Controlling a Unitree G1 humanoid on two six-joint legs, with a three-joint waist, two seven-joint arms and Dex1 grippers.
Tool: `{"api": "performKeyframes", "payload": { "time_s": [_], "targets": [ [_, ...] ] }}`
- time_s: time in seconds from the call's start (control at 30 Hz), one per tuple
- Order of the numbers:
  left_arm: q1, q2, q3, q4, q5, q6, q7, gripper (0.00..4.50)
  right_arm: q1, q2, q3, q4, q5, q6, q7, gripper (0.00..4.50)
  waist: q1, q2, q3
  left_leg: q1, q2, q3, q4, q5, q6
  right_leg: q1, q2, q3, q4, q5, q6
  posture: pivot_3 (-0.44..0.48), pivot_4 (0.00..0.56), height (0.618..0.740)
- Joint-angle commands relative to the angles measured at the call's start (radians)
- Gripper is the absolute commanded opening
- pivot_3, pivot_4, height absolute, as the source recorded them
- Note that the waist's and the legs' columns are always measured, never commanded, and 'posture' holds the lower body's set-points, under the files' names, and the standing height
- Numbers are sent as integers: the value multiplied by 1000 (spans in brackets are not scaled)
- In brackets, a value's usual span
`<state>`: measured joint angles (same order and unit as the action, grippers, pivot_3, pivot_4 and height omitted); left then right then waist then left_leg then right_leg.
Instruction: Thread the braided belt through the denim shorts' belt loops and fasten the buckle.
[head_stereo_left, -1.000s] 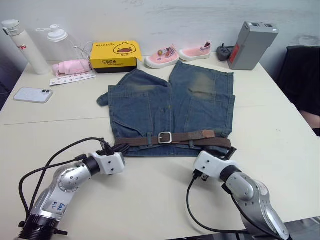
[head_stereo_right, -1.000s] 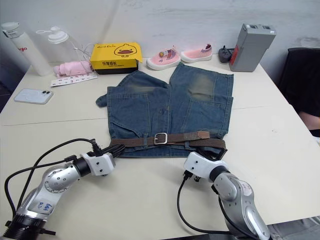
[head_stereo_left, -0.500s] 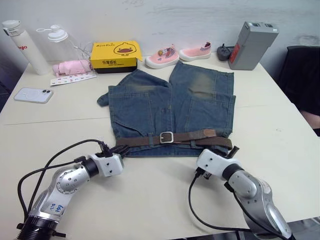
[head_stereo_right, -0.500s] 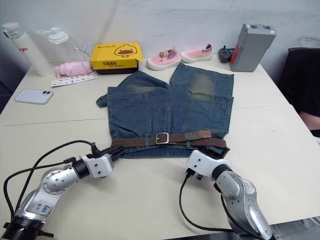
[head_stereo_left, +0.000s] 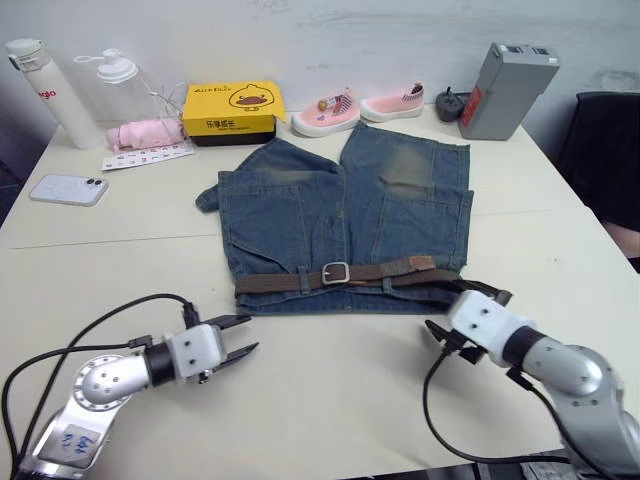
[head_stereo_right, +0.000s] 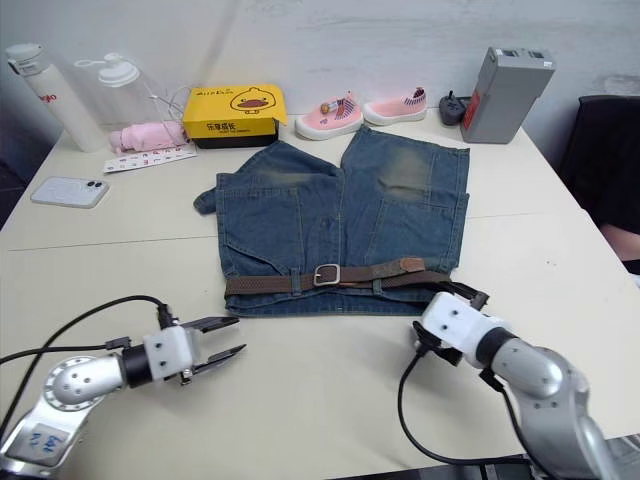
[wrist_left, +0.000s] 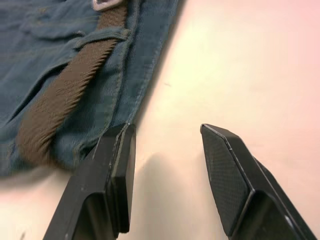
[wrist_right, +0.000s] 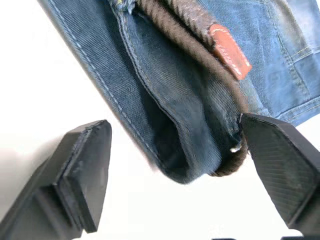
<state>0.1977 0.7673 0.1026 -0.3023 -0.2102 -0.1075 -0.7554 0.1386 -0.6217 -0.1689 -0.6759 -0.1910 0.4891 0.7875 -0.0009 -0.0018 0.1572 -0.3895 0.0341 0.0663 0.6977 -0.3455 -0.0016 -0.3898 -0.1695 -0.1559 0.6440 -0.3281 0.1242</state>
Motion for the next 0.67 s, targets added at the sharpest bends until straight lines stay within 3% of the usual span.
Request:
{"api": "performKeyframes", "payload": {
  "time_s": [0.03, 0.23, 0.67],
  "targets": [
    [0, 9, 103, -77, -166, 145, -14, 2345, -7, -10, -140, -42, 164, 16, 51, 4410, 0, 0, 0, 0, 0, 0, 0, 0, 0, 0, 0, 0, 0, 0, 0, 0, 150, 683],
    [-76, 23, 180, -130, -310, 366, 9, 2345, -175, 19, -320, 25, 448, 212, 33, 4410, 0, 1, 1, 1, 0, -1, 0, 0, 0, 1, 0, 0, 0, 0, 0, 0, 150, 683],
    [-136, -37, 176, -177, -361, 482, 52, 2345, -229, -31, -267, 94, 508, 234, -50, 4410, 1, 1, 2, 1, -1, 0, 0, 0, 1, 1, 0, 0, -1, 0, 0, 0, 150, 683]
  ]
}}
